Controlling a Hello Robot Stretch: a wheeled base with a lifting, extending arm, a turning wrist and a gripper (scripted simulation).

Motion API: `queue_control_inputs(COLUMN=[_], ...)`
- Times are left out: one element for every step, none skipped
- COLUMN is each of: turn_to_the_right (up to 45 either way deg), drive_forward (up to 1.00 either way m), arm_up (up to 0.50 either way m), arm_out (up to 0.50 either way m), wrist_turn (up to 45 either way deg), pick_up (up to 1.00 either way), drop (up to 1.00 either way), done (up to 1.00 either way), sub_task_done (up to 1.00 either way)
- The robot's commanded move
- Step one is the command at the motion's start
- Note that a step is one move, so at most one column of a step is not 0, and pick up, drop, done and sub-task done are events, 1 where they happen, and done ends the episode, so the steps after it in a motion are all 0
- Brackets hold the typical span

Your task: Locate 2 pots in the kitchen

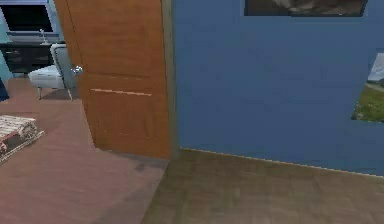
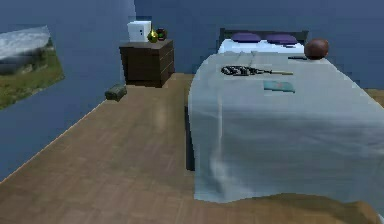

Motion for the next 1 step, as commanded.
queue_control_inputs(turn_to_the_right=[0.0], drive_forward=[0.05], arm_up=[0.00], arm_out=[0.00], wrist_turn=[0.0], pick_up=[0.00], drop=[0.00], done=[0.00], sub_task_done=[0.00])
